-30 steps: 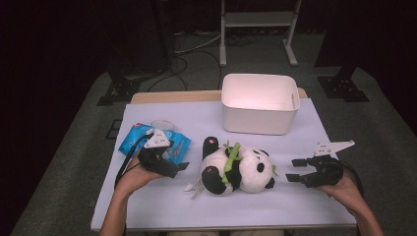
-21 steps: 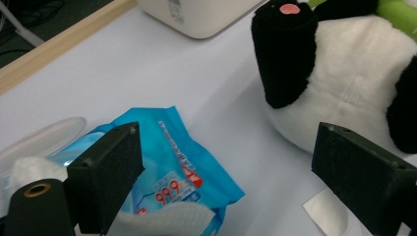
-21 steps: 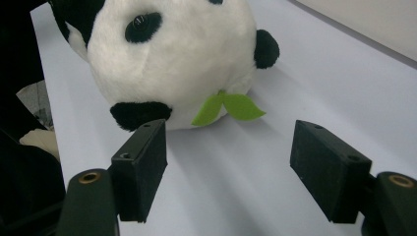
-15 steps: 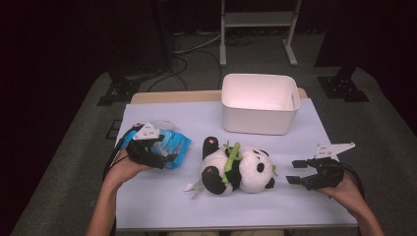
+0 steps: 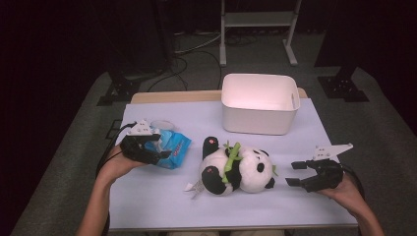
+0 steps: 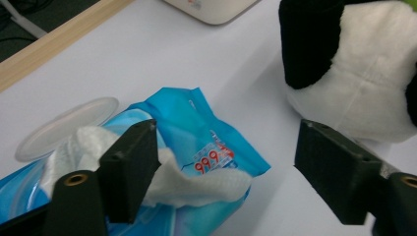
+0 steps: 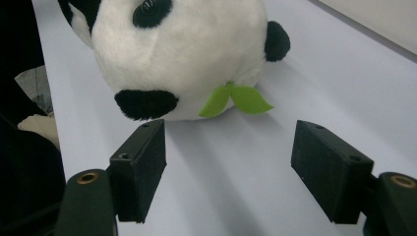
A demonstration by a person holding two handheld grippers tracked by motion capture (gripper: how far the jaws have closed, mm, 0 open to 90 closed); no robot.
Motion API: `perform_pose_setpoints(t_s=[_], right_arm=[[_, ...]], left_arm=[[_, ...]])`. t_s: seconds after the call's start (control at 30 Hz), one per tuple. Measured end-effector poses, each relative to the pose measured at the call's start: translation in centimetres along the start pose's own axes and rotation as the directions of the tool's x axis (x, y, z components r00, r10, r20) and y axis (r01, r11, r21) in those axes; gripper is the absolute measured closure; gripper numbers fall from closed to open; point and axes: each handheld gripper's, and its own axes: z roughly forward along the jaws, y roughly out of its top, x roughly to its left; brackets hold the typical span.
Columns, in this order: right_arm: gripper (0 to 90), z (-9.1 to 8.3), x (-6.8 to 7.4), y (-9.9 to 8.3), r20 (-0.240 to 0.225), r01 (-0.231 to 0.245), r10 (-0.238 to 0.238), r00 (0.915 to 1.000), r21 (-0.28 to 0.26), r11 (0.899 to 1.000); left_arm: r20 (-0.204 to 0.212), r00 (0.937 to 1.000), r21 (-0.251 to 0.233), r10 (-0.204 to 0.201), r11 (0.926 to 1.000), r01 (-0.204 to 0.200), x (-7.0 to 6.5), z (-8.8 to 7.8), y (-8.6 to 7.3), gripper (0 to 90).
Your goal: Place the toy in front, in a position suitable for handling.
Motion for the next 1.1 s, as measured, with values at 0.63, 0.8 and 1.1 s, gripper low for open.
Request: perform_pose_setpoints(t_s=[0.63, 0.8, 1.1], right_arm=[[27.9, 0.0, 0.1, 0.0, -0.007, 0.017, -0.017, 0.9998, 0.0, 1.0], [27.8, 0.1, 0.2, 0.1, -0.011, 0.026, -0.026, 0.9996, 0.007, 1.0], [27.8, 0.1, 0.2, 0.0, -0.015, 0.03, -0.03, 0.9995, 0.005, 1.0]], left_arm=[[-0.011, 0.9999, 0.066, -0.002, 0.9978, 0.003, 2.3, 1.5, -1.4, 51.7], [-0.021, 0.9998, 0.079, 0.007, 0.9968, -0.005, 2.6, 2.3, -1.4, 60.6], [-0.027, 0.9993, 0.11, 0.027, 0.9936, -0.024, 3.1, 3.2, -1.5, 76.2]])
